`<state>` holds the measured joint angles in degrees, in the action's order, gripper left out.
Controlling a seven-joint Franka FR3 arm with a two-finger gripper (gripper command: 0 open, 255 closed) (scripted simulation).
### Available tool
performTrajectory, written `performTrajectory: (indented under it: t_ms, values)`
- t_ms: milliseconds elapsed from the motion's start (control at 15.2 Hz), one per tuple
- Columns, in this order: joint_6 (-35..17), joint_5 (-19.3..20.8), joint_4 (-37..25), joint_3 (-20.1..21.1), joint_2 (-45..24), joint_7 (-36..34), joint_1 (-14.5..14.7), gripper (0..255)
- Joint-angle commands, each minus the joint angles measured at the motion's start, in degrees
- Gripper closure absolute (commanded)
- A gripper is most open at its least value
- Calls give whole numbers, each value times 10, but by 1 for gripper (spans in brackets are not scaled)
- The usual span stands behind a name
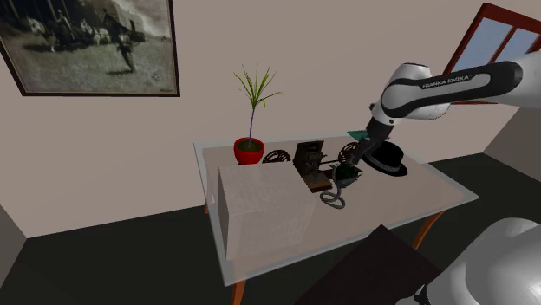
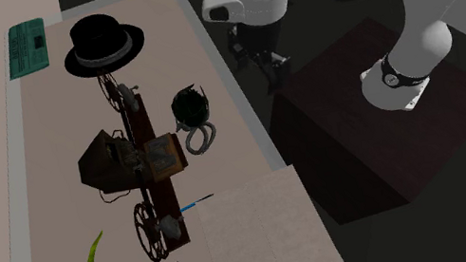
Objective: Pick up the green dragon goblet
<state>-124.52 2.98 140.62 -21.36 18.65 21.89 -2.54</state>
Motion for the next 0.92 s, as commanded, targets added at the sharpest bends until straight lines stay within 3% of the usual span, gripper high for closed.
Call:
performTrajectory:
  t_ms: [0,462,858]
  values:
    - [-34,-14,-7,-20,-42,30,2,0]
    - [-105,-125,-85,-63,-214,160,4,0]
    - [-125,-236,-185,-47,-365,268,-40,0]
